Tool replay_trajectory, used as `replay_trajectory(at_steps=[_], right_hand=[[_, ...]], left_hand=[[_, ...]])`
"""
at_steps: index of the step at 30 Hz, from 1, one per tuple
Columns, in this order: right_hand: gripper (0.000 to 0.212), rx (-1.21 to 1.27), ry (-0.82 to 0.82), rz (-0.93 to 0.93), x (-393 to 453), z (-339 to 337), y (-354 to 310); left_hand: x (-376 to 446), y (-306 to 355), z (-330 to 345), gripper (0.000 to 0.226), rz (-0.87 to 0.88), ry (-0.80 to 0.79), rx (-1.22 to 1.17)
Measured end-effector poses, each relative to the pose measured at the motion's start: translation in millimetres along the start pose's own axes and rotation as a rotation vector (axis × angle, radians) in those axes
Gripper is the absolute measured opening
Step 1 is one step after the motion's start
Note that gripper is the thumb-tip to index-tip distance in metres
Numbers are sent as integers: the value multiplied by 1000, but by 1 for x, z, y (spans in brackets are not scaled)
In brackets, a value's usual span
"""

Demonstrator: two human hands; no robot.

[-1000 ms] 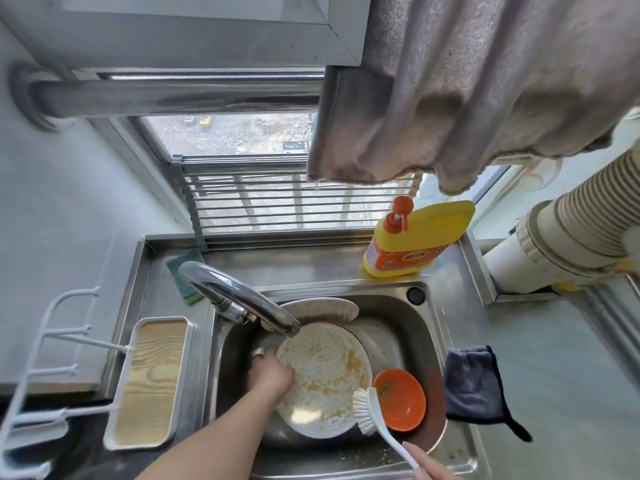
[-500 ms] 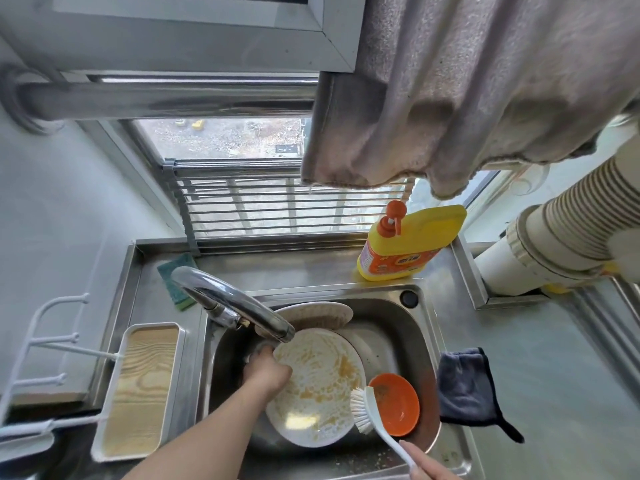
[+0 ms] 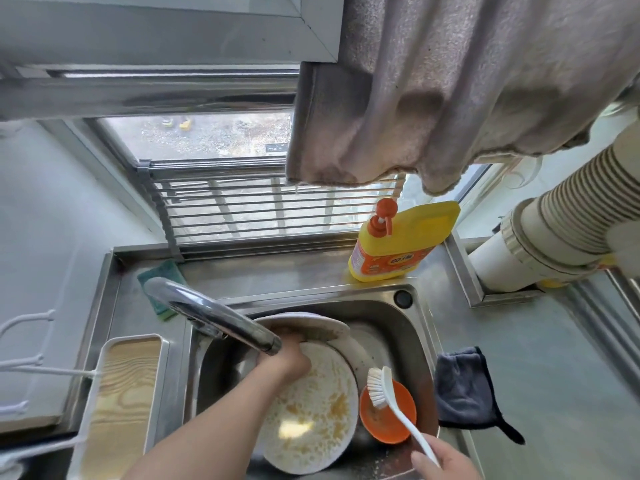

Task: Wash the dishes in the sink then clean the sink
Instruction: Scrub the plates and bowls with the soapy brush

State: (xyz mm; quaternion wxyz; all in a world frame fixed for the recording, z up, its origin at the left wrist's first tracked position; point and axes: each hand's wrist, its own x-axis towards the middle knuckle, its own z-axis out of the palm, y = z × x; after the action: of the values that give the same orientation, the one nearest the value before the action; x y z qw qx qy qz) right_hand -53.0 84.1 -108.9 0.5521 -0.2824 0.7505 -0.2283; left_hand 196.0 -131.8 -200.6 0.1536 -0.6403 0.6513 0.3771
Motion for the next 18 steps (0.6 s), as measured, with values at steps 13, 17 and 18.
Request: replay_trajectory(at_steps=[13,17,18], right_hand=[[14,35,183,206,21,20,-15],[15,-23,171,200,23,23,-11],[14,-39,160,190,25,24,-7]], left_hand=[[-114,-45,-6,71,398,-74,-98],[-137,-49,12,64,488,-187,-128],[-141,-48,15,66,505,-218,-137]])
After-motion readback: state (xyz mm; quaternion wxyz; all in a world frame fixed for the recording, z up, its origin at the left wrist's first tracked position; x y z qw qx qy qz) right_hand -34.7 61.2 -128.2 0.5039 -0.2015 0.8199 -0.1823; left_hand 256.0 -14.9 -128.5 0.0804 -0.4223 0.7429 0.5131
